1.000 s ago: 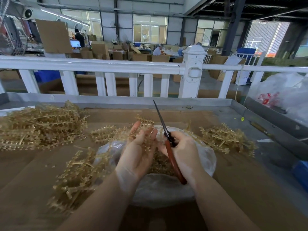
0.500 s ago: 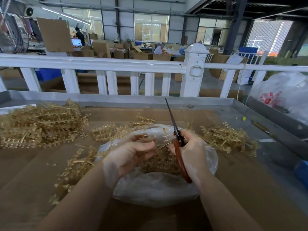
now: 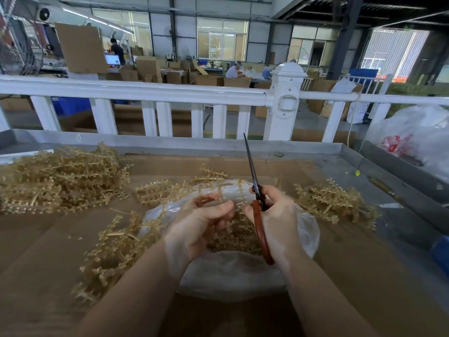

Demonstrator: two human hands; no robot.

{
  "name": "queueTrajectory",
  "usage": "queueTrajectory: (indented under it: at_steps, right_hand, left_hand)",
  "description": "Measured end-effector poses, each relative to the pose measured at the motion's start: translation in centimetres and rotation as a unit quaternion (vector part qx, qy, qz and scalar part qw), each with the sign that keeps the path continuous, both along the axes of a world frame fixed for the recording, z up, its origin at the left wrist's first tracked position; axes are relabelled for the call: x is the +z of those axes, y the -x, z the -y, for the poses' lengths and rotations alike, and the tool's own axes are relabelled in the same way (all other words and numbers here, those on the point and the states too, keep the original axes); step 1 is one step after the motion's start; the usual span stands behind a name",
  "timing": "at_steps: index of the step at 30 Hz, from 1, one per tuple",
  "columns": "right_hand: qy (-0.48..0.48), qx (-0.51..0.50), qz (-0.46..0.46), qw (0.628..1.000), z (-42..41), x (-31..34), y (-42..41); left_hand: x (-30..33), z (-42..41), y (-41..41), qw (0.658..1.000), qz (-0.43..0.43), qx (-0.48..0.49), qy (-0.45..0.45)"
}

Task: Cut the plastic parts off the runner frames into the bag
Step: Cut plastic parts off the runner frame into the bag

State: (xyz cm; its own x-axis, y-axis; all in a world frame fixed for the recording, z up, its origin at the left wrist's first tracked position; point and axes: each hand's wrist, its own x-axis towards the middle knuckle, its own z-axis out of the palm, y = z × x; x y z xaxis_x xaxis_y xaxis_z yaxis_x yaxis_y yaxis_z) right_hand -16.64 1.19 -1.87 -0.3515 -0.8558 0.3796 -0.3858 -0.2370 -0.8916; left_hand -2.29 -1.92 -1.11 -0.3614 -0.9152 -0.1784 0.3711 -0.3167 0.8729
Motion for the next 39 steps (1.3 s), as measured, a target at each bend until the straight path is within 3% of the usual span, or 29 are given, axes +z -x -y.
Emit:
queueTrajectory:
  at_steps: [6,12,22,26,33,39]
  right_hand:
    - [0.001,0.002,-0.013,1.000,0.1,-0.1,-0.5]
    - [0.004,0.006,-0.026,1.000,0.3,-0.6,-0.8]
    - [-0.001,0.048,-0.048,0.998,0.3,-0.6,-0.8]
    - [0.005,0.065,-0.050,0.997,0.2,-0.6,-0.7]
    - [-0.019,0.006,-0.172,0.985,0.3,-1.1,-0.6]
    - [-0.053,-0.016,-0.274,0.960,-0.6,-2.2,0.1]
  left_hand:
    - [-0.6,0.0,0.4,0.999,0.029,0.007,-0.016]
    - [-1.3,0.4,0.7,0.998,0.004,0.059,-0.002]
    - [-1.5,0.4,0.6,0.998,0.048,0.042,-0.020]
    - [-1.7,0.3,0.6,0.999,0.024,0.041,-0.027]
    - [-1.4,0.8,0.3,0.983,-0.029,0.162,-0.086]
    - [-1.6,1.3,0.1,0.978,-0.040,0.197,-0.048]
